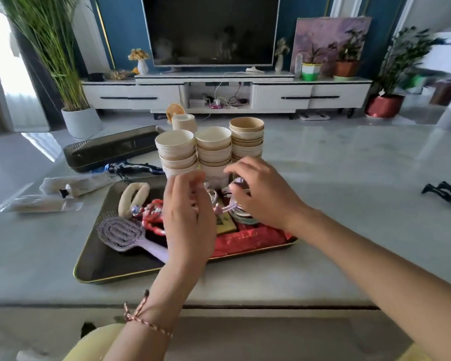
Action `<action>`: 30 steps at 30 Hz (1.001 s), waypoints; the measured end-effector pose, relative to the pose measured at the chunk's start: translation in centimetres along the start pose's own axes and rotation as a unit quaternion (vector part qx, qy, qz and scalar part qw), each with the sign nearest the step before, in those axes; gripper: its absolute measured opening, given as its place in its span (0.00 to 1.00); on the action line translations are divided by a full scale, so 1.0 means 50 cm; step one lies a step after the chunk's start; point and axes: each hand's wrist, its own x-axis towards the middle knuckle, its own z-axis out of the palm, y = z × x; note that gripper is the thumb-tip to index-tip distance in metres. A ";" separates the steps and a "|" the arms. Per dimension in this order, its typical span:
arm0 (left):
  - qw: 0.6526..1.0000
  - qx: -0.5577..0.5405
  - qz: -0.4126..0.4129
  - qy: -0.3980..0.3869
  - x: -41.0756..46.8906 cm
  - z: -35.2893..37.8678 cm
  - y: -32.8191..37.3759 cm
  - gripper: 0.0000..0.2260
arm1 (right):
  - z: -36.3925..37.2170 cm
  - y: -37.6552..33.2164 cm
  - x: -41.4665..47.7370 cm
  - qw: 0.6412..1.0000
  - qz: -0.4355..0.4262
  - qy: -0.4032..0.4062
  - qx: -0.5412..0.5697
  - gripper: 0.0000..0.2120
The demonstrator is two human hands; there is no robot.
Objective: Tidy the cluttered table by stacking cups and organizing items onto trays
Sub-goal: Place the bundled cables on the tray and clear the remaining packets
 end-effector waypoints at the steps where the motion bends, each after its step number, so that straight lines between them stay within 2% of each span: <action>1: 0.999 -0.021 0.018 -0.041 -0.012 0.025 0.016 0.07 | -0.028 0.033 -0.016 0.999 0.028 0.043 0.015 0.15; 4: 0.983 -0.075 0.047 -0.158 -0.051 0.103 0.062 0.08 | -0.114 0.154 -0.087 0.983 0.118 0.137 -0.025 0.16; 7: 0.963 -0.103 0.049 -0.244 -0.089 0.175 0.101 0.08 | -0.204 0.286 -0.191 0.947 0.264 0.149 -0.109 0.17; 9: 0.954 -0.106 0.044 -0.278 -0.108 0.212 0.124 0.08 | -0.258 0.361 -0.265 0.903 0.359 0.115 -0.204 0.20; 12: 0.943 -0.105 0.037 -0.315 -0.134 0.252 0.141 0.08 | -0.314 0.440 -0.356 0.845 0.430 0.008 -0.317 0.27; 17: 0.940 -0.078 0.013 -0.331 -0.151 0.260 0.129 0.10 | -0.342 0.497 -0.405 0.785 0.503 -0.063 -0.357 0.30; 20: 0.945 -0.077 -0.010 -0.316 -0.147 0.255 0.129 0.12 | -0.353 0.501 -0.392 0.779 0.512 -0.025 -0.361 0.26; 24: 0.944 -0.090 -0.031 -0.315 -0.148 0.250 0.135 0.14 | -0.349 0.499 -0.382 0.783 0.519 -0.023 -0.340 0.23; 27: 0.943 -0.089 -0.030 -0.318 -0.151 0.239 0.134 0.14 | -0.336 0.503 -0.383 0.788 0.530 0.013 -0.312 0.25; 30: 0.943 -0.091 -0.022 -0.319 -0.147 0.226 0.133 0.14 | -0.335 0.514 -0.386 0.775 0.568 0.006 -0.277 0.28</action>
